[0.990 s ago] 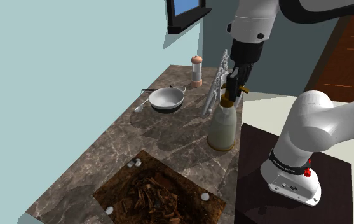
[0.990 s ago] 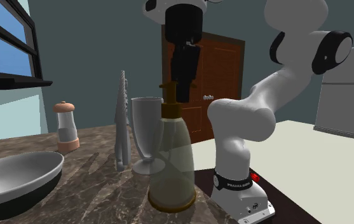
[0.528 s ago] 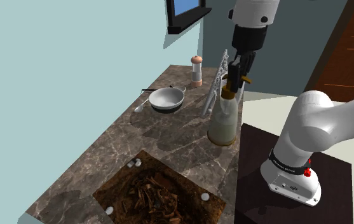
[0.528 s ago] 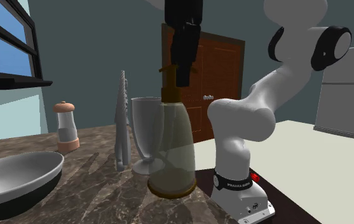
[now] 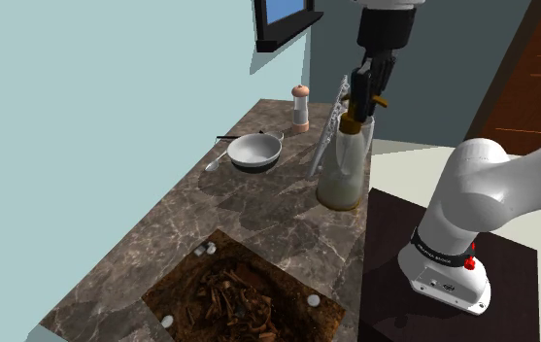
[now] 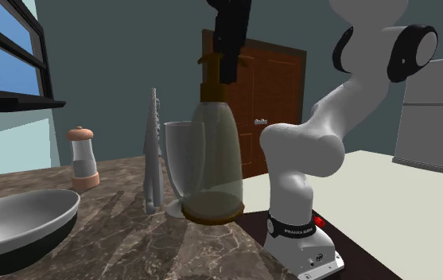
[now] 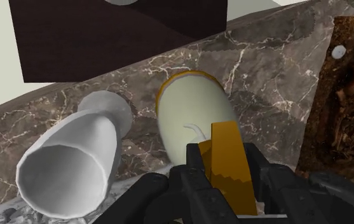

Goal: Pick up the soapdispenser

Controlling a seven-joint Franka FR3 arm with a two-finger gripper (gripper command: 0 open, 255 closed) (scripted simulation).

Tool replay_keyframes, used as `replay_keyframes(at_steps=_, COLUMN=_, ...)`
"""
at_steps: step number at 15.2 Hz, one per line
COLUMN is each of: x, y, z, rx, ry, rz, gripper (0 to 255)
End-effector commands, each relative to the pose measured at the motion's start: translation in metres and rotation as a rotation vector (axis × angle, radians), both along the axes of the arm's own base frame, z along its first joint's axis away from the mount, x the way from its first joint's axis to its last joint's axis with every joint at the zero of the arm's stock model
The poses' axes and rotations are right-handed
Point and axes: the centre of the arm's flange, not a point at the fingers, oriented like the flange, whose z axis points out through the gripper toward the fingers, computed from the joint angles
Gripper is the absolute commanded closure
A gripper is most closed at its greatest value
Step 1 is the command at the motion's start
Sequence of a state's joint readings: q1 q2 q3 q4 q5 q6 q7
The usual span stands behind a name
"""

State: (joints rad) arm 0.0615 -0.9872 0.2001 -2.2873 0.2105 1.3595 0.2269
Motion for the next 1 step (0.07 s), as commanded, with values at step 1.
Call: replay_keyframes(at_steps=1, x=-0.0012, y=0.0002, z=0.0031, rx=0.000, ry=0.000, rz=0.000, gripper=255)
